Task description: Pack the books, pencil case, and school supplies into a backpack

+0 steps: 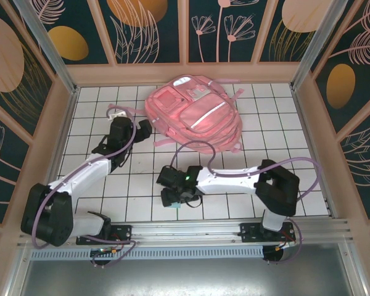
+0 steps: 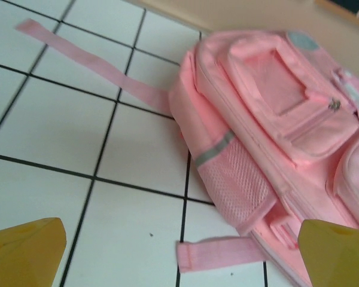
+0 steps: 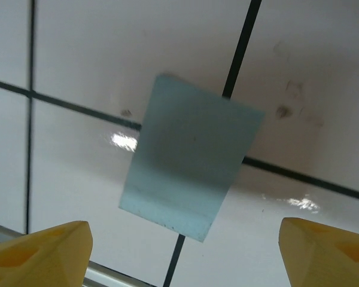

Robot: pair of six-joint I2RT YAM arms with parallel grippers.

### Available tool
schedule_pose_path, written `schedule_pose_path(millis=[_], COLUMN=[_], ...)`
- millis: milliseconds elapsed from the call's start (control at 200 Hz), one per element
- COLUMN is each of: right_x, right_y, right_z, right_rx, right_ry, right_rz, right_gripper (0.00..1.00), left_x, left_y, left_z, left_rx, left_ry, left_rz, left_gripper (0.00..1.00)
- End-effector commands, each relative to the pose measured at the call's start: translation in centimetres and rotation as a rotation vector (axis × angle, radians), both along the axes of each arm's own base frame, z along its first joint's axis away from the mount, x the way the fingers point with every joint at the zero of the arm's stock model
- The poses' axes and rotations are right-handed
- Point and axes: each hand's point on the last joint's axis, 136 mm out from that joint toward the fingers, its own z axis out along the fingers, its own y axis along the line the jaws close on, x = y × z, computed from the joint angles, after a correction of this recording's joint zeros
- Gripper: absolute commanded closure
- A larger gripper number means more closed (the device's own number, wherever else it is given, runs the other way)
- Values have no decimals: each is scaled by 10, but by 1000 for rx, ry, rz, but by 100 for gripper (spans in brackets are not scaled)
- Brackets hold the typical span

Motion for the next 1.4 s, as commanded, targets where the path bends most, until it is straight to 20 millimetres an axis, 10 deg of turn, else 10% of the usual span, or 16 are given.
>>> schedule_pose_path(millis=[0, 375, 816, 1171, 1396], right_x=[2, -5, -4, 57, 125], right_y=[-4, 9, -1, 9, -23], right_z=[-3, -31, -44, 23, 71], right_rx=[-81, -152, -190, -53, 18], right_ry=[-40, -22, -12, -117, -227], right_rz=[-67, -15, -14, -10, -59], right_gripper=[19, 26, 58, 73, 78], left_x=[1, -3, -5, -2, 8], left_y=[12, 22, 21, 4, -26], left_z=[20, 21, 26, 43, 51], left_rx=[-25, -25, -36, -72, -102], left_ry=[-79, -82, -91, -117, -111], left_rz=[41, 56, 52, -35, -180], left_gripper=[1, 1, 1, 1, 8])
